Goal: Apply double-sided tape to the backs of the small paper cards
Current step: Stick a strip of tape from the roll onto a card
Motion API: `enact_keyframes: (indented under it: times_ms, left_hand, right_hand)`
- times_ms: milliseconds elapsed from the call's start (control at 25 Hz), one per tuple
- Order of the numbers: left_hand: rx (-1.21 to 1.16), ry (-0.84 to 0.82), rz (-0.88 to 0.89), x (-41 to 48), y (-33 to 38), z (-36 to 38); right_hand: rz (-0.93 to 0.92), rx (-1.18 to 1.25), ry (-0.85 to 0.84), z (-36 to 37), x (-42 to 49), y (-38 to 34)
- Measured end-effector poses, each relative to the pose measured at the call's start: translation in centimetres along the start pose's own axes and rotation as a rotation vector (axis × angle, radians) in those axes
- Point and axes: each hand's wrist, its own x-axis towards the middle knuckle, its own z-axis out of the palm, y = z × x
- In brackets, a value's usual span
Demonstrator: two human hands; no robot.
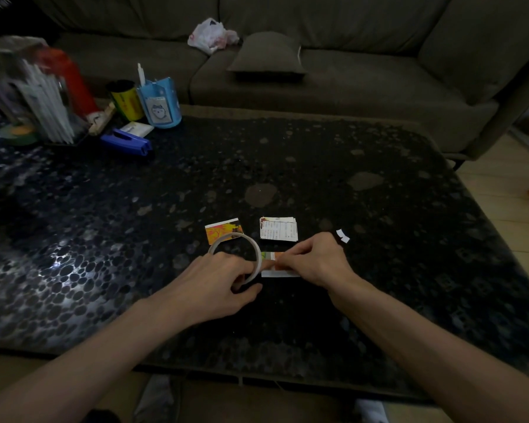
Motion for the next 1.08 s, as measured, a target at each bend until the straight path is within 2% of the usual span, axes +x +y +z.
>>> enact_keyframes:
  times_ms: [440, 720, 960, 1080]
  left_hand:
    - [0.044, 0.007, 0.027, 0.4, 0.1, 0.3]
    - [0.191, 0.048, 0.062, 0.8, 0.5, 0.3]
    - [0.169, 0.055, 0.045, 0.7, 0.4, 0.5]
    - [0.14, 0.043, 0.035, 0.6, 0.2, 0.5]
  right_hand:
    - [-0.004, -0.019, -0.002, -0.1, -0.1, -0.1]
    - [-0.048, -0.058, -0.078, -0.8, 0.1, 0.0]
    - [0.01, -0.159, -0.123, -1.5, 0.8, -0.5]
    - [0.003, -0.112, -0.13, -1.6, 1.1, -0.2]
